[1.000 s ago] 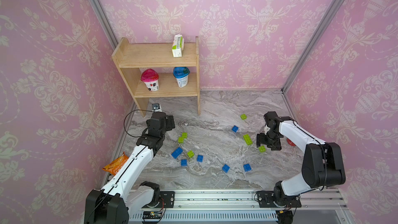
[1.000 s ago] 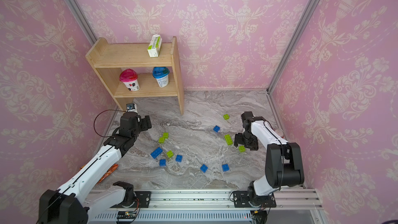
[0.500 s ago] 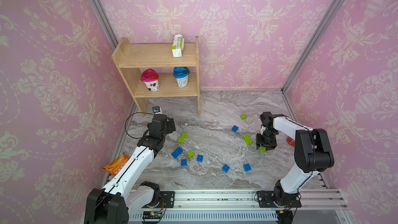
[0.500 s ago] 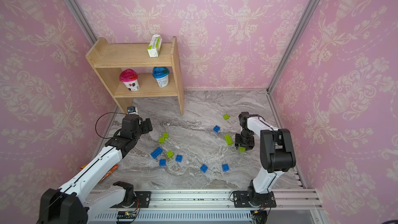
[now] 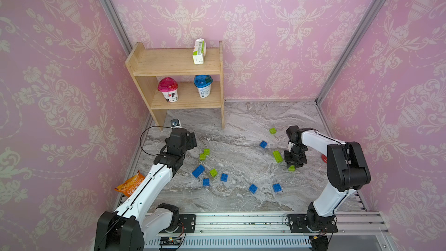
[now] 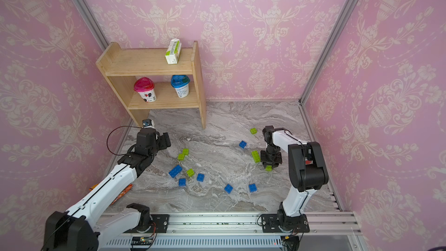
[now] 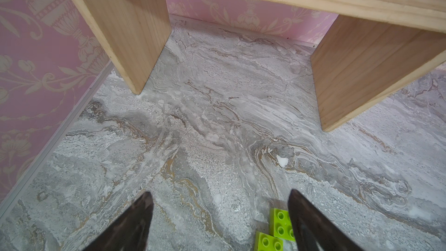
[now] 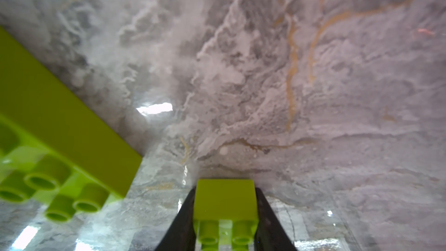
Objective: Assemble the letter v with lego
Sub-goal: Pick up the lego brick from the center of the board, then place the lego brick at the center of the board.
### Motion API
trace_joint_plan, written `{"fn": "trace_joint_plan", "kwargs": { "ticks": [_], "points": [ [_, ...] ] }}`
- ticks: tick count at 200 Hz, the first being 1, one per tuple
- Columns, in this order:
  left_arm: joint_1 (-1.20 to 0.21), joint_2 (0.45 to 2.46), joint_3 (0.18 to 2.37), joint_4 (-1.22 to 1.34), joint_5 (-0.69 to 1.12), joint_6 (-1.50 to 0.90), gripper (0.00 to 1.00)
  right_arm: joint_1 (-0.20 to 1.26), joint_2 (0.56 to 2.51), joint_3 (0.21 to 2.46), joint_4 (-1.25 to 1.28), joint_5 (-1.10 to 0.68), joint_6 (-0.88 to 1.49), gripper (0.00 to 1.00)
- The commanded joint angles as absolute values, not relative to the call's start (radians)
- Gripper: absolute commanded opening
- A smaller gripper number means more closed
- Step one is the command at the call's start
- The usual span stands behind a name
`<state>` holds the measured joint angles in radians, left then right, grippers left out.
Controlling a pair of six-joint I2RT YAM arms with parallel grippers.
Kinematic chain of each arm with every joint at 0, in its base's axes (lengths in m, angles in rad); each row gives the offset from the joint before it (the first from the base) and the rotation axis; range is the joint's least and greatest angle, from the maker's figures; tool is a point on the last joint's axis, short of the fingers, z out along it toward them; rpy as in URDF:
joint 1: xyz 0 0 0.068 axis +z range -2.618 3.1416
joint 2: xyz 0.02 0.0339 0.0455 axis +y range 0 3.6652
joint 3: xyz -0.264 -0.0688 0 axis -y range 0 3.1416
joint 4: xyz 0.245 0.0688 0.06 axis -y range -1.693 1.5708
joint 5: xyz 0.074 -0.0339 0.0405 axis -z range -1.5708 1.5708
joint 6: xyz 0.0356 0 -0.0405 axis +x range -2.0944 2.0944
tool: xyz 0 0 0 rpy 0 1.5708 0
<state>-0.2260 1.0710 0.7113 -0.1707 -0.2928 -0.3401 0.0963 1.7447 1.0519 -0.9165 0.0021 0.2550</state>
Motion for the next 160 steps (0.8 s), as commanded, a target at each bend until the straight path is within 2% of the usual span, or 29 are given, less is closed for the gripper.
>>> {"fn": "trace_joint_plan", "kwargs": {
  "ticks": [1,18,40,60,99,127,160],
  "points": [
    [-0.234,1.058,0.700,-0.187,-0.263,-0.372,0.88,0.124,1.667,1.045,-0.971,0.046,0.292,0.23],
    [-0.240,1.066,0.704,-0.180,-0.244,-0.390,0.87,0.194,1.580,1.056,-1.022,0.084,0.346,0.20],
    [-0.279,1.113,0.711,-0.147,-0.232,-0.406,0.87,0.361,1.529,1.118,-1.004,0.068,0.435,0.16],
    [-0.329,1.172,0.724,-0.134,-0.262,-0.405,0.87,0.484,1.622,1.242,-0.942,0.084,0.512,0.15],
    [-0.388,1.192,0.780,-0.206,-0.357,-0.380,0.92,0.637,1.866,1.451,-0.839,0.119,0.590,0.16],
    [-0.394,1.178,0.757,-0.215,-0.353,-0.398,0.92,0.670,2.010,1.558,-0.827,0.113,0.621,0.16],
    [-0.397,1.173,0.741,-0.198,-0.354,-0.405,0.91,0.675,2.087,1.592,-0.801,0.103,0.632,0.19]
  ]
}}
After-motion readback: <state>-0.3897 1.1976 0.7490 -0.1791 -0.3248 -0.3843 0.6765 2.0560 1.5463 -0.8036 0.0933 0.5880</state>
